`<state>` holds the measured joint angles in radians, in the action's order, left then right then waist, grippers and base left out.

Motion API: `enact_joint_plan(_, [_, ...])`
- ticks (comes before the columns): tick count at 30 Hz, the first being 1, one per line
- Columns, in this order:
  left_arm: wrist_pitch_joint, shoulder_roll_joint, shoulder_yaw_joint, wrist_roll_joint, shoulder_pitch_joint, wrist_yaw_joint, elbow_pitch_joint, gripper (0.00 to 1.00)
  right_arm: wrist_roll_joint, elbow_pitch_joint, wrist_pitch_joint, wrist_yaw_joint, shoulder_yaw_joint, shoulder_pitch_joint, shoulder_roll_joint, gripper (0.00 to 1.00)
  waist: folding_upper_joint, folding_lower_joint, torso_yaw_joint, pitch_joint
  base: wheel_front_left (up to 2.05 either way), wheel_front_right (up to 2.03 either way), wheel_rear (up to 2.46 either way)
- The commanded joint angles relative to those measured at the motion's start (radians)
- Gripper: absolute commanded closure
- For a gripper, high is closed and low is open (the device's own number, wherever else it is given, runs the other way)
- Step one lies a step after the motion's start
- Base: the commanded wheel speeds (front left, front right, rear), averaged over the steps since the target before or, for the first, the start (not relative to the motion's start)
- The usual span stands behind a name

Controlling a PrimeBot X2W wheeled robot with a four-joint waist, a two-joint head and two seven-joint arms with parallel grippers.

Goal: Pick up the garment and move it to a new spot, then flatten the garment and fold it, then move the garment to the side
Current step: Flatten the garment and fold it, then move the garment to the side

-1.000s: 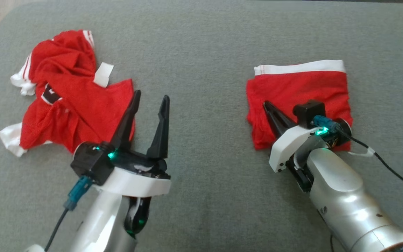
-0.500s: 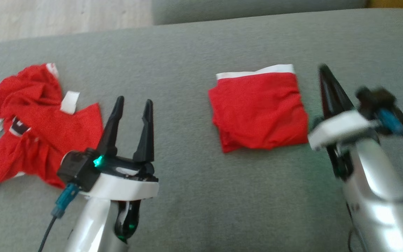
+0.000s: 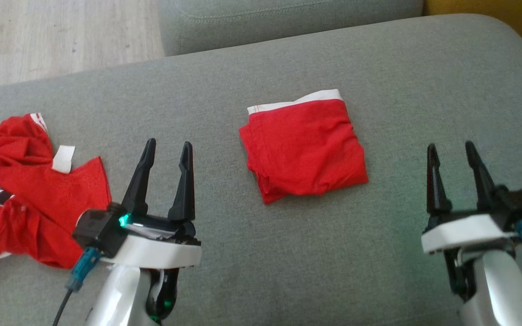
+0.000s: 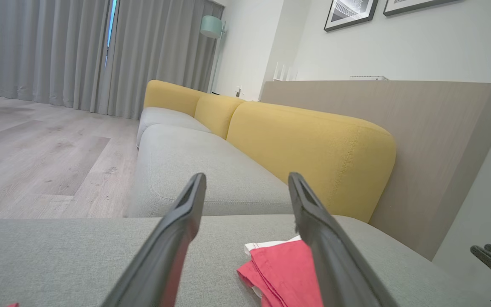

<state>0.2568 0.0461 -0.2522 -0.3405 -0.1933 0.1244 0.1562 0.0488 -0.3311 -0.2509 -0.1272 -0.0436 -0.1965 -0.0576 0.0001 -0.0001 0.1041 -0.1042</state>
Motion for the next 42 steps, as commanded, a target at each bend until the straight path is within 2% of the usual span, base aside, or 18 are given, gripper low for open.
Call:
enact_joint_plan(1, [0.005,0.004,0.042,0.003,-0.008,0.004,-0.030,0.00,0.013,0.047,-0.011,-0.003,0.024,0.003,0.007,0.00,-0.0001,0.0001,0.001,0.004,0.00,0.00,0.00])
enact_joint_plan(42, [0.005,0.004,0.036,0.008,0.007,0.006,-0.026,0.00,0.037,0.062,-0.011,-0.003,0.015,0.036,0.007,0.00,-0.0001,0.0001,-0.025,0.010,0.00,0.00,0.00])
